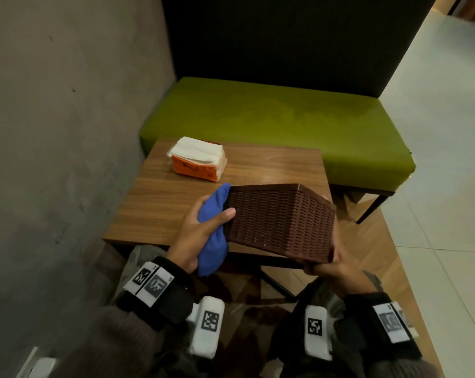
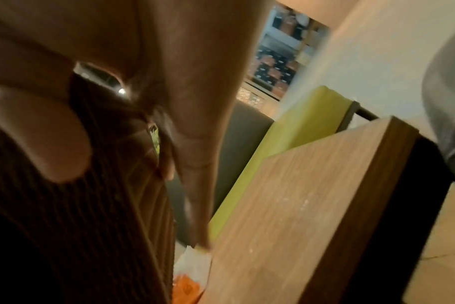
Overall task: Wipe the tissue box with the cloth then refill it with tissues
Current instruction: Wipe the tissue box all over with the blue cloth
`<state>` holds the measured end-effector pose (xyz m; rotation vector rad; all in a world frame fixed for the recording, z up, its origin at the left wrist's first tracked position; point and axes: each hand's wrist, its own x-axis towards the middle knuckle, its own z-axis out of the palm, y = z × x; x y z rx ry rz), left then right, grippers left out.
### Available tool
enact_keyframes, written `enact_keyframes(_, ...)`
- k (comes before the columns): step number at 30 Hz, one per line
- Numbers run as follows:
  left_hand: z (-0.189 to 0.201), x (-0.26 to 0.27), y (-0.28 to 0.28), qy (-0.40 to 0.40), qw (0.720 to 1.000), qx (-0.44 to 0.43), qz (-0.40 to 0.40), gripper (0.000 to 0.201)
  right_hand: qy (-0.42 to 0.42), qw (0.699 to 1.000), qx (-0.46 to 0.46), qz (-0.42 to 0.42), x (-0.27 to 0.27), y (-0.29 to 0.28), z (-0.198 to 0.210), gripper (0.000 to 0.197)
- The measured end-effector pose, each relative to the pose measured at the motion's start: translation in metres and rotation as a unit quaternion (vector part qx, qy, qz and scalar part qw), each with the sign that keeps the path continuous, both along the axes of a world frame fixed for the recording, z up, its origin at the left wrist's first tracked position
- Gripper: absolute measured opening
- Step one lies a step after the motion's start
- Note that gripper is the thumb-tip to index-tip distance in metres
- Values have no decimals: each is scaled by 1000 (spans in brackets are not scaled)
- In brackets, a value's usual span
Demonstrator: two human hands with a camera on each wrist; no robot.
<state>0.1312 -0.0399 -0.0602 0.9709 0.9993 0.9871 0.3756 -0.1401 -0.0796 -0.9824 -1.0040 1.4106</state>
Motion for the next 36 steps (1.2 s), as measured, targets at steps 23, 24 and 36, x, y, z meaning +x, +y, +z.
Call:
enact_keyframes(23, 0, -8, -5, 202, 929, 309, 41, 42, 234, 944, -227, 46, -33, 13, 5, 95)
enact_keyframes(24, 1, -1, -14, 197, 931, 305, 42, 43, 224, 949, -219, 25, -37, 16, 5, 95)
enact_keyframes(36, 22, 3, -13, 216, 911, 347, -50, 44, 127, 981, -133, -63, -35, 11, 6, 78)
